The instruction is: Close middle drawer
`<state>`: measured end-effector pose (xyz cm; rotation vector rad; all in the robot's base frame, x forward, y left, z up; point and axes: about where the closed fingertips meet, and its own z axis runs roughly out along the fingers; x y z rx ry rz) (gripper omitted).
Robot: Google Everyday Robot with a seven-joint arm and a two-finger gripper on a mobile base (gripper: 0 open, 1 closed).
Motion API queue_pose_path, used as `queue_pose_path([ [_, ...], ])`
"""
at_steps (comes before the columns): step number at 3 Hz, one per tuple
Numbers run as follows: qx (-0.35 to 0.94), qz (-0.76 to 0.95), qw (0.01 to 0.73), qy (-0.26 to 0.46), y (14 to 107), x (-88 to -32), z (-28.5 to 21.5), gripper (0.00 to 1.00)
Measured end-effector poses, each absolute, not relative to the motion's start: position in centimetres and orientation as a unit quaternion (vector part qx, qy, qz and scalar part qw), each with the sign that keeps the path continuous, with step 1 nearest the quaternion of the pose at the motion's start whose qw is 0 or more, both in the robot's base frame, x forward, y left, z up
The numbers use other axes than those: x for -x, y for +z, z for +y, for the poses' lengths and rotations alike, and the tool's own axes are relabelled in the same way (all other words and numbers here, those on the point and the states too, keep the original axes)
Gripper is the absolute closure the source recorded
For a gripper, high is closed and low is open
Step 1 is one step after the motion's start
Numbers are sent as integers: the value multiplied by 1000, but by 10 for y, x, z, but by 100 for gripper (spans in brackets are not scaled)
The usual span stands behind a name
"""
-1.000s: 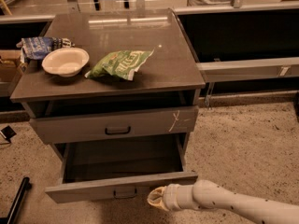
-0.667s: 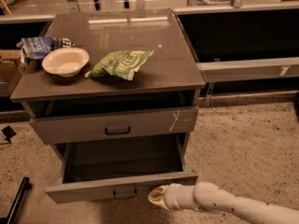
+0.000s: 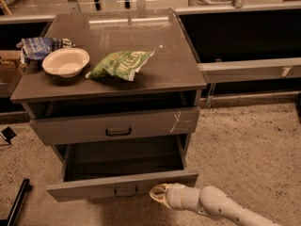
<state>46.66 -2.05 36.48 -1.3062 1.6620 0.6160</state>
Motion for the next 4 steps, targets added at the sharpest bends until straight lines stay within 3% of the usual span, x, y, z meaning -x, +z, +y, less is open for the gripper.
queue_pose_path([
  [1,533,650,487,236,373,-478,-17,100],
  [2,540,638,503,221,376,-492,-10,88],
  [4,535,635,511,224,360,-516,-3,42],
])
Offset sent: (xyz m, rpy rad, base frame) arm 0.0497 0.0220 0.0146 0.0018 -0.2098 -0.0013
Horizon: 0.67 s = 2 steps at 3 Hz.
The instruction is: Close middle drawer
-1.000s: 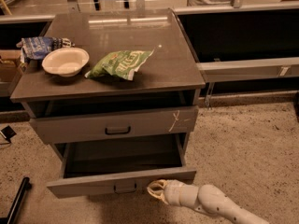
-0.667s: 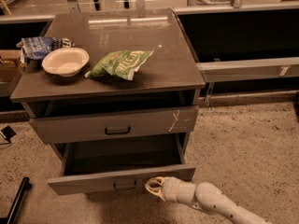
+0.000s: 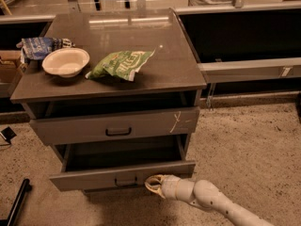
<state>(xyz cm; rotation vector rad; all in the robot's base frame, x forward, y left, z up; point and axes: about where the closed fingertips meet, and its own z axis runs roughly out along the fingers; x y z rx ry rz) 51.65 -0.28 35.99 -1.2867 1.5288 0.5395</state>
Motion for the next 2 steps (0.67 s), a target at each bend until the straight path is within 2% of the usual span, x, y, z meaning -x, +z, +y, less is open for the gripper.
queue_pose_path([
  [1,534,636,511,224,359,-518,-4,18],
  [2,534,636,511,224,359,-518,-3,0],
])
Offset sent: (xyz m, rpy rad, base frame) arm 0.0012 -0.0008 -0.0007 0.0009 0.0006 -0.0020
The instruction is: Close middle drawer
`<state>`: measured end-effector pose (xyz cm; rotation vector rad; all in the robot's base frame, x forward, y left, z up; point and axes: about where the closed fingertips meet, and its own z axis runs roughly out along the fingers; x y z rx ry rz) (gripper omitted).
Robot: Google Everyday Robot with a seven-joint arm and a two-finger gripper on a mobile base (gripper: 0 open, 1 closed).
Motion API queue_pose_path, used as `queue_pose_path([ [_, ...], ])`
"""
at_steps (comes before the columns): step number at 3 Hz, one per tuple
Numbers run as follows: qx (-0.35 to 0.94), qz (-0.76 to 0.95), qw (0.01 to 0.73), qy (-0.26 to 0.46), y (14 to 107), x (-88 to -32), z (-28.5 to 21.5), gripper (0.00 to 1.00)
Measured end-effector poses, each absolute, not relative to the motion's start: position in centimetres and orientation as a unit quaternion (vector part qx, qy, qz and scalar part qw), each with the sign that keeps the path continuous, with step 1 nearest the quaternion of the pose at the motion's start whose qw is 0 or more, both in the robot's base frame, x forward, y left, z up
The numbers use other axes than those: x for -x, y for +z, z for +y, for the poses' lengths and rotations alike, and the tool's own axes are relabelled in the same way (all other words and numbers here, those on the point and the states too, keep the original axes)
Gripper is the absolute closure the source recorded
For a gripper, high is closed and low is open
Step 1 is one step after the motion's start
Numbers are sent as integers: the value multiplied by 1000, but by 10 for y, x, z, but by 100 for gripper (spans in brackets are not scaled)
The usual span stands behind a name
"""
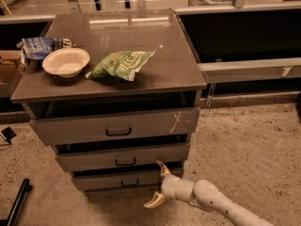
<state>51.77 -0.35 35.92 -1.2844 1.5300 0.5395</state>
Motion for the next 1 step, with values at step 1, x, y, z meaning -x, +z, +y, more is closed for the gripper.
queue_pose_path([
  [1,534,636,511,224,359,-518,-3,0],
])
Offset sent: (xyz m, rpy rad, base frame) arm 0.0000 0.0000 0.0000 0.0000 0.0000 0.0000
